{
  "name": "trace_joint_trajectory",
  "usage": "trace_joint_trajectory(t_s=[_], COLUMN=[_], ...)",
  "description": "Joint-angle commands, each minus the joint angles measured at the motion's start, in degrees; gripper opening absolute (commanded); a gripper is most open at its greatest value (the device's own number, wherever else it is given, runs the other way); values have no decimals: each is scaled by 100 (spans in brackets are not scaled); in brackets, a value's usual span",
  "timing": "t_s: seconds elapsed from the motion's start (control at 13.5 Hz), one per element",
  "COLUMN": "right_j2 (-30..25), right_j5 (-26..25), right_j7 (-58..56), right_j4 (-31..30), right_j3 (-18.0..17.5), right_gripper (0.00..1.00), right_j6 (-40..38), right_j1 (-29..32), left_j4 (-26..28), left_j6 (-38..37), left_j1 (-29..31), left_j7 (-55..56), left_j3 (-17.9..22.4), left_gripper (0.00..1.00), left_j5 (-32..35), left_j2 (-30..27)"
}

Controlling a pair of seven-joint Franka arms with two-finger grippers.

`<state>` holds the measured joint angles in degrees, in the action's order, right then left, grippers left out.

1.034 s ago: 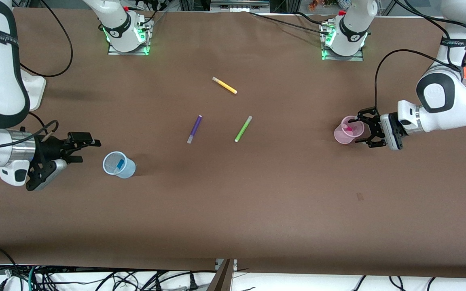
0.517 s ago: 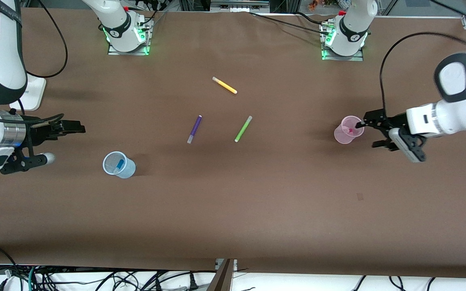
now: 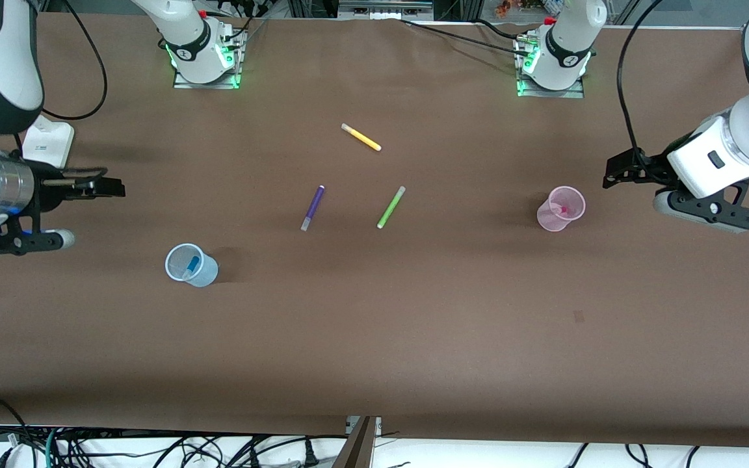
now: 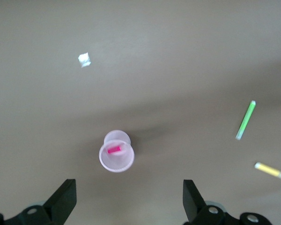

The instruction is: Place pink and blue markers in matching cups

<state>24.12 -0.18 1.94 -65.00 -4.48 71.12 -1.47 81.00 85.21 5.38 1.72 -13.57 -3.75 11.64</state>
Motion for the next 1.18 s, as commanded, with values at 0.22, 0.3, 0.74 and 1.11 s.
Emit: trace_joint_trajectory(t_s=[0.22,0.3,0.74,1.11], right_j2=[-1242,-1313,-1884,-1833], right_j5=[-236,-263,-202,-193], right_j7=[87,70,149,123], right_j4=[-1024,-1067,-1744,-1745], right_j3=[26,26,26,43], right_gripper=[100,100,100,100], right_j6=[710,728,754,736], right_j1=[156,174,218,209], left_j4=[-348,-296,-304,-279], left_j6=[-364,-547,-610,-602], left_j1=[-125,-142,-265,-1809], left_j7=[655,672,629,602], left_j3=[12,-5,-76,1441], left_gripper=[100,100,100,100], left_j5=[217,234,454,463], left_j2=[242,207,207,-56])
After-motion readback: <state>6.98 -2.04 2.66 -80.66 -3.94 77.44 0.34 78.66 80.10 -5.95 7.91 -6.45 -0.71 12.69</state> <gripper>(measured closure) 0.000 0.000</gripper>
